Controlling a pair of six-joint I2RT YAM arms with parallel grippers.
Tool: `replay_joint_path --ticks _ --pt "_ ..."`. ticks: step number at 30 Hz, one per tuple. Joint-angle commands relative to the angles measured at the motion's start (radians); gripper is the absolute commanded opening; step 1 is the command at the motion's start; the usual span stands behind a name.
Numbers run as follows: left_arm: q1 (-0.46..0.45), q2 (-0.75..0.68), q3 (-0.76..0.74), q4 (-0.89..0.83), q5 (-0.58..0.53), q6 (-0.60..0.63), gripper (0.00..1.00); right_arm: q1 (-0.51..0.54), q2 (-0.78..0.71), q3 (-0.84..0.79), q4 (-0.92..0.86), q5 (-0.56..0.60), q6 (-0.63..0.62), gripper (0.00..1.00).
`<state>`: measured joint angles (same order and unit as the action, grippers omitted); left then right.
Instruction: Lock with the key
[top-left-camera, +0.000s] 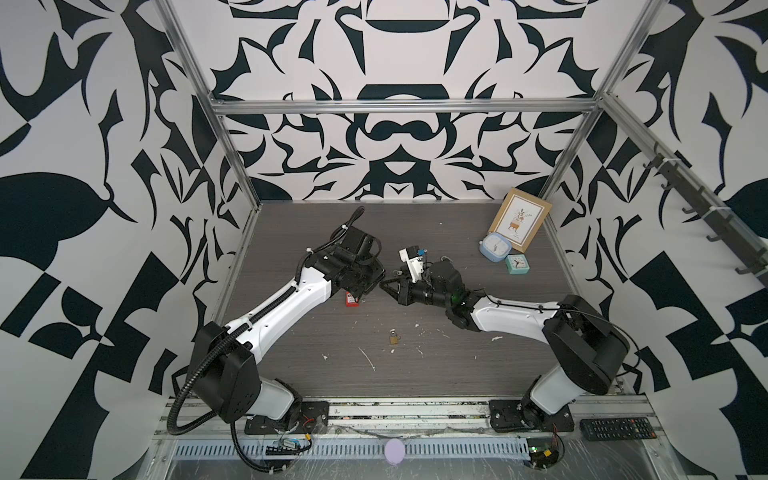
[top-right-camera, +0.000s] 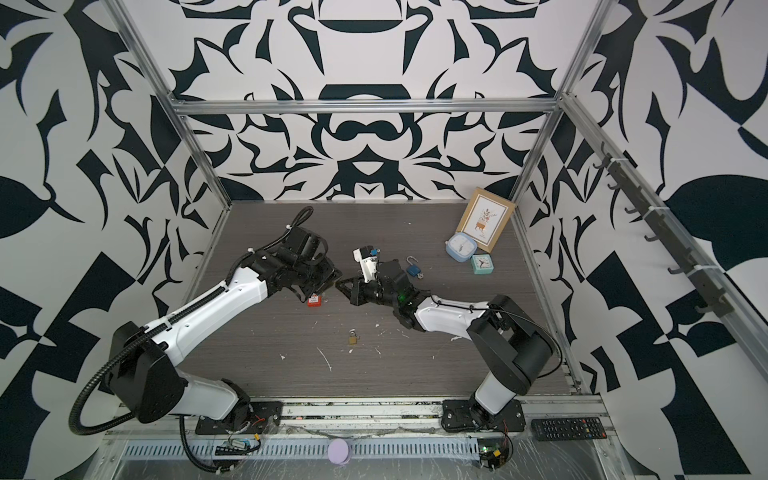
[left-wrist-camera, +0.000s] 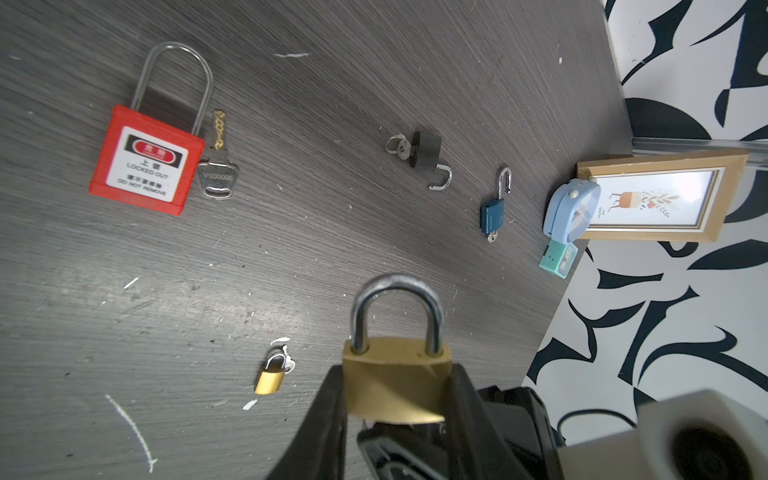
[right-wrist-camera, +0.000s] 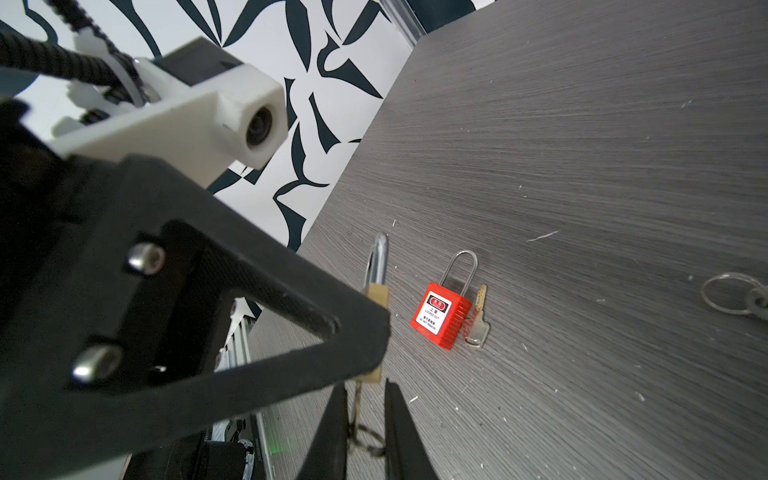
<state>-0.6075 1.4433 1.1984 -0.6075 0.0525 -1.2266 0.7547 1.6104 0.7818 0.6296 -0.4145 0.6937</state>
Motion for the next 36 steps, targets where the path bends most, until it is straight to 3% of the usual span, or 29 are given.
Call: replay_joint_path --ticks 1,6,11,15,17,21,26,30,36 --pt "0.058 -0.002 0.044 -0.015 -0.107 -0.011 0.0 0.007 -0.048 -0.053 -0.018 -0.015 -0.006 0.0" --pt "0.132 -0.02 0.04 -0.031 -0.187 -0.041 0.0 0.015 -0.092 -0.115 -0.009 -0.008 0.012 0.0" --pt "0.161 -0.028 0.046 -0.038 -0.196 -0.039 0.0 0.017 -0.132 -0.139 -0.017 0.007 0.014 0.0" --pt "0.154 -0.029 0.059 -0.016 -0.166 0.05 0.0 0.017 -0.157 -0.136 -0.007 0.029 0.01 0.0" --pt "0.146 -0.035 0.064 -0.018 -0.151 0.098 0.0 0.017 -0.172 -0.132 0.013 0.045 0.007 0.15" --pt "0.127 -0.024 0.108 -0.095 -0.106 0.166 0.0 0.016 -0.201 -0.132 0.098 0.07 0.002 0.36" --pt "0.066 -0.006 0.174 -0.21 -0.104 0.157 0.0 0.018 -0.196 -0.114 0.194 0.097 0.037 0.43" --pt "-0.006 0.017 0.244 -0.341 -0.185 0.08 0.0 0.029 -0.169 -0.087 0.227 0.125 0.071 0.43" --pt "-0.044 0.046 0.29 -0.4 -0.205 0.016 0.0 0.056 -0.131 -0.054 0.234 0.14 0.068 0.42"
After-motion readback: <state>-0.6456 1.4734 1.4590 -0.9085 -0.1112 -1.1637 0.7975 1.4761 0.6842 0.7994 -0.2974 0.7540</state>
